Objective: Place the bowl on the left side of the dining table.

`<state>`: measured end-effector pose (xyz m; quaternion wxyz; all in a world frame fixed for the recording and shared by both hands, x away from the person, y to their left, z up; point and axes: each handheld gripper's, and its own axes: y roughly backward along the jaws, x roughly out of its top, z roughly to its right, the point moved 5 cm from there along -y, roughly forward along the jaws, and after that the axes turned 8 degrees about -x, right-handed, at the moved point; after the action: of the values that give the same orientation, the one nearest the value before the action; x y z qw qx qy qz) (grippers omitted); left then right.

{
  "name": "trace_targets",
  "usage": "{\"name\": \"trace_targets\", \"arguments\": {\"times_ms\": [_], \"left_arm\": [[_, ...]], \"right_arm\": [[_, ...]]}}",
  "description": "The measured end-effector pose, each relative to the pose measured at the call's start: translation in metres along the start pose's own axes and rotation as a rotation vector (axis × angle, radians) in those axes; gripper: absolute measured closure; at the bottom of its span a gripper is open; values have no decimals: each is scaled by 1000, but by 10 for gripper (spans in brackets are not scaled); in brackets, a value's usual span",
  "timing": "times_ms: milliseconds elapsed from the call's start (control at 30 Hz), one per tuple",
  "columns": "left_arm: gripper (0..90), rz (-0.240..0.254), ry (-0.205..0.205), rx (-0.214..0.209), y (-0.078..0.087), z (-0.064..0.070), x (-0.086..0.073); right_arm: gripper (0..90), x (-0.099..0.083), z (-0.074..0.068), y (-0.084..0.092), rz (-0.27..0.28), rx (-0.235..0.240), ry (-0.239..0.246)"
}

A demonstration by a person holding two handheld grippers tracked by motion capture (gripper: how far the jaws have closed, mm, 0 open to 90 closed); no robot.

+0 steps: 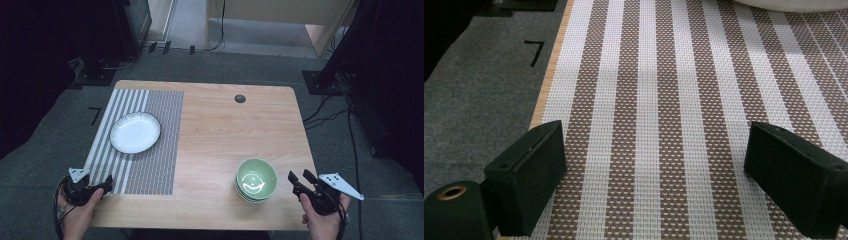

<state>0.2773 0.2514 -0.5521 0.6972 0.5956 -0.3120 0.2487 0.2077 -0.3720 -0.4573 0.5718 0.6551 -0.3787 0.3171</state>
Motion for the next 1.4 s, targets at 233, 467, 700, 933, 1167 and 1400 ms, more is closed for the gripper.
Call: {"name": "trace_targets", "arguments": {"times_ms": [233,467,700,933,1167,1400], "left_arm": [[88,0,0,0,0,0,0],[88,0,0,0,0,0,0],[88,0,0,0,0,0,0],[88,0,0,0,0,0,0],[89,2,10,9,0,1,0],[89,1,12,16,-1,1,1]], "right_arm": [[521,-1,-17,-2,-25,94,13],[600,-4,-28,-7,-28,160,-9],[667,-5,-37,-12,-118,173,13],[754,5,-41,-22,-182,161,57],[776,3,-42,-29,-182,196,49],[846,-1,-42,-31,-190,153,79]]}}
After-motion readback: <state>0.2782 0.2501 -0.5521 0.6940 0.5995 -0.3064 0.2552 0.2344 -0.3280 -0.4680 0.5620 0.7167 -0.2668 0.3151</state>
